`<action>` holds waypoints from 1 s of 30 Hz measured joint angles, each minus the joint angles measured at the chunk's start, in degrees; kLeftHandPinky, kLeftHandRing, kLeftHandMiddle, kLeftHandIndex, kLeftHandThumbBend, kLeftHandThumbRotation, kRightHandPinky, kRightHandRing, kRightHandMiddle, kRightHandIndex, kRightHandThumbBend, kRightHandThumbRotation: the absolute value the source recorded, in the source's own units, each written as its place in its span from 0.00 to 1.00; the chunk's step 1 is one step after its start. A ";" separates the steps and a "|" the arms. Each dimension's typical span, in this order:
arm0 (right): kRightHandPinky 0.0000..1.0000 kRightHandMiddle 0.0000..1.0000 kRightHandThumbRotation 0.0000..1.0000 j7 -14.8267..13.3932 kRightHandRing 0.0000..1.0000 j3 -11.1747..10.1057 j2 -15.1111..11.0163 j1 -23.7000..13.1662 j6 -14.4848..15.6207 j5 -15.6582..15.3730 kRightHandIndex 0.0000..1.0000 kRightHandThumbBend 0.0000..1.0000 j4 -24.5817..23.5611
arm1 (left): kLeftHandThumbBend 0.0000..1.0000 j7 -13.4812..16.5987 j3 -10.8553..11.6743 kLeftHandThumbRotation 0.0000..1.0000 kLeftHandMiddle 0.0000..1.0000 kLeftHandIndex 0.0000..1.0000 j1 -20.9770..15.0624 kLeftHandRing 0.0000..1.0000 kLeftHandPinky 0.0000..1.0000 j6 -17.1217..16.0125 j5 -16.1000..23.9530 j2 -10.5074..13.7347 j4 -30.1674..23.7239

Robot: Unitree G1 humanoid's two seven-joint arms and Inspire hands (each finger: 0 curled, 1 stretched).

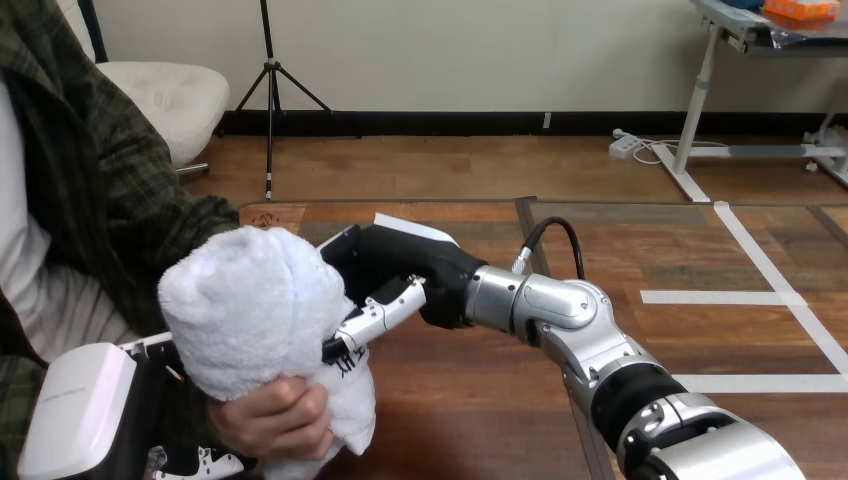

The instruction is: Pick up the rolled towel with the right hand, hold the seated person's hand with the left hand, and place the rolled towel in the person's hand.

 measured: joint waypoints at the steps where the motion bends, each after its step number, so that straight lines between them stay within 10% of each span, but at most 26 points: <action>1: 0.35 0.58 0.20 0.00 0.44 0.04 -0.04 0.11 0.06 -0.05 0.64 0.94 -0.06 | 1.00 -0.19 0.01 0.00 0.46 0.49 0.03 0.42 0.39 0.05 -0.01 -0.02 -0.05; 30: 0.76 0.87 0.51 -0.46 0.85 1.74 -4.31 3.18 0.10 -2.34 0.91 1.00 -2.33 | 1.00 -2.16 -0.76 0.33 0.82 0.85 -1.25 0.74 0.64 0.11 -0.80 -1.45 0.16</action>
